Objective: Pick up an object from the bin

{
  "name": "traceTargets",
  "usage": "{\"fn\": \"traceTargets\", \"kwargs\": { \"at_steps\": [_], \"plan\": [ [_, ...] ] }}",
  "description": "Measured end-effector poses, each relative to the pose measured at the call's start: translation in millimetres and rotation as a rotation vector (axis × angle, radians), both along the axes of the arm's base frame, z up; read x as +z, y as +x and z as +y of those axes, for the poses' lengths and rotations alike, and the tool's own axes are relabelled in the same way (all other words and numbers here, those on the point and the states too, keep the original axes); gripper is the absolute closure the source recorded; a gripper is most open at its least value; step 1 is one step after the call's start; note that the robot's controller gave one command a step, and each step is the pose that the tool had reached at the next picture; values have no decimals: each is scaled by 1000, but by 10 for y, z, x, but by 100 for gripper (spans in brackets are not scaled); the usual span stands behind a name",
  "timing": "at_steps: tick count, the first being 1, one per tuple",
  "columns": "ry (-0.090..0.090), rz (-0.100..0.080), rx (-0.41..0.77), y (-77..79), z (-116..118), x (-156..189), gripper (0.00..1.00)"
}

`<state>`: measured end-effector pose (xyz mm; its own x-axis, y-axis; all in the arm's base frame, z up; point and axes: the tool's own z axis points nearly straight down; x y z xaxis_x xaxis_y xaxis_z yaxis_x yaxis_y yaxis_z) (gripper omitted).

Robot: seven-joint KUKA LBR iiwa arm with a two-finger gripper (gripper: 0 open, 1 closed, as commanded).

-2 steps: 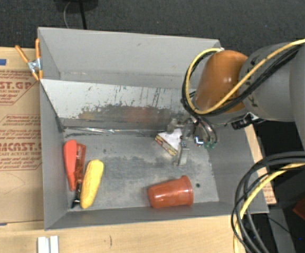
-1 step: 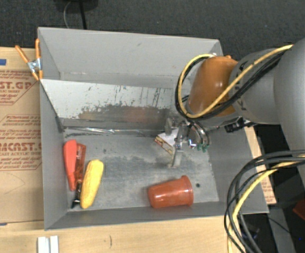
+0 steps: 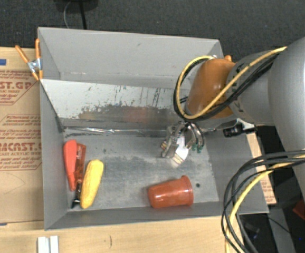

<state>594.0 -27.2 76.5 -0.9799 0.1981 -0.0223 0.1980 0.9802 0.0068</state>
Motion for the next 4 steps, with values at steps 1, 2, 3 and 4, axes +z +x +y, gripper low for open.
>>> {"fn": "traceTargets", "kwargs": {
  "at_steps": [1,2,3,4],
  "plan": [
    [0,0,0,-2,-3,-2,100],
    [-2,13,17,-87,-63,438,100],
    [-1,8,16,-86,-120,1042,100],
    [-2,10,-15,-239,-376,1429,0]
  ]
}}
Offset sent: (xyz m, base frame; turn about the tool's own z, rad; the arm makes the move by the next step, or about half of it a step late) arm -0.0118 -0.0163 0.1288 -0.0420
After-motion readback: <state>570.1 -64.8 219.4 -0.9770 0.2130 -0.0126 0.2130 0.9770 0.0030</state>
